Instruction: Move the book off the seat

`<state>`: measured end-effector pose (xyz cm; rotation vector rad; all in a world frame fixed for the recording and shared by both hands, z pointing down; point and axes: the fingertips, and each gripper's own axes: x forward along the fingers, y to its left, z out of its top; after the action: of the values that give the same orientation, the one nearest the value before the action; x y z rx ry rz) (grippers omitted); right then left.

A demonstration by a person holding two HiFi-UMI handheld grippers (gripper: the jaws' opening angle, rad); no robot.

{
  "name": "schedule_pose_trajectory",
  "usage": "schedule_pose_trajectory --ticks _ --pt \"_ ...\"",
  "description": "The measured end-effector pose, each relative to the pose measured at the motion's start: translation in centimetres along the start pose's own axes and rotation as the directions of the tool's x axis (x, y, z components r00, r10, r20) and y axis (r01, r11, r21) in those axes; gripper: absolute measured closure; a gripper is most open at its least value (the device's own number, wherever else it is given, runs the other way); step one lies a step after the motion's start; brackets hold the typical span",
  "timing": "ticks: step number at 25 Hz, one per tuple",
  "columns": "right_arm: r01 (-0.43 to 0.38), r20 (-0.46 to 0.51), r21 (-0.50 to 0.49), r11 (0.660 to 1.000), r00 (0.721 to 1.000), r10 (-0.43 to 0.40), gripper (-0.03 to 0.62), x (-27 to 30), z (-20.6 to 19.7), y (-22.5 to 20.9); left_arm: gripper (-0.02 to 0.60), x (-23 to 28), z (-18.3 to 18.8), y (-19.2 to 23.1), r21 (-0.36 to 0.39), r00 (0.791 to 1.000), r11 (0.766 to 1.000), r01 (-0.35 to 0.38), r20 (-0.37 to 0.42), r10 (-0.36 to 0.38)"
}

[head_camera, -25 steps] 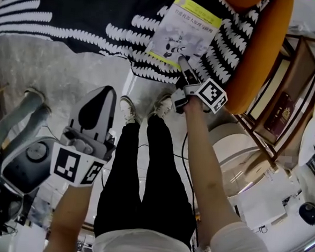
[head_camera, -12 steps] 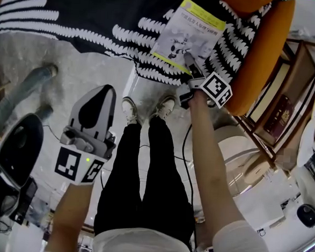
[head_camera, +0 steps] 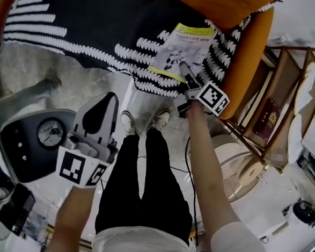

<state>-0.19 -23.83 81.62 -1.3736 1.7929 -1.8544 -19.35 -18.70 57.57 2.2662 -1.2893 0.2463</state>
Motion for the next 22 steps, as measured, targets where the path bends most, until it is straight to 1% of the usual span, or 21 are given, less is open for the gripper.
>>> schedule_pose_trajectory --ticks 5,8,11,14,17,22 --pt "-0.031 0.038 0.022 0.999 0.999 0.030 0.493 -1.7 1.1 3.0 0.565 -0.9 1.7 -0.7 0.001 1.000 1.000 0.006 0.027 -0.006" --pt "-0.032 0.038 -0.008 0.999 0.999 0.032 0.493 -3.0 1.5 4.8 0.565 -1.7 2.3 -1.2 0.002 0.999 1.000 0.008 0.037 -0.008" --pt "-0.081 0.039 -0.034 0.996 0.996 0.082 0.493 -4.1 1.5 7.5 0.565 -2.6 3.0 -1.7 0.013 0.999 1.000 0.014 0.047 -0.015" --pt "-0.111 0.035 -0.074 0.991 0.993 0.114 0.493 -5.4 1.7 10.2 0.565 -3.4 3.9 -2.4 0.030 0.998 0.999 0.019 0.063 -0.021" --pt "-0.170 0.037 -0.101 0.980 0.984 0.175 0.493 -7.0 1.9 13.2 0.565 -4.3 5.1 -3.3 0.038 0.997 0.999 0.023 0.079 -0.026" --pt "-0.192 0.047 -0.074 0.979 0.979 0.196 0.491 -9.8 1.8 17.6 0.565 -5.9 7.2 -4.1 0.043 0.995 0.999 0.030 0.096 -0.034"
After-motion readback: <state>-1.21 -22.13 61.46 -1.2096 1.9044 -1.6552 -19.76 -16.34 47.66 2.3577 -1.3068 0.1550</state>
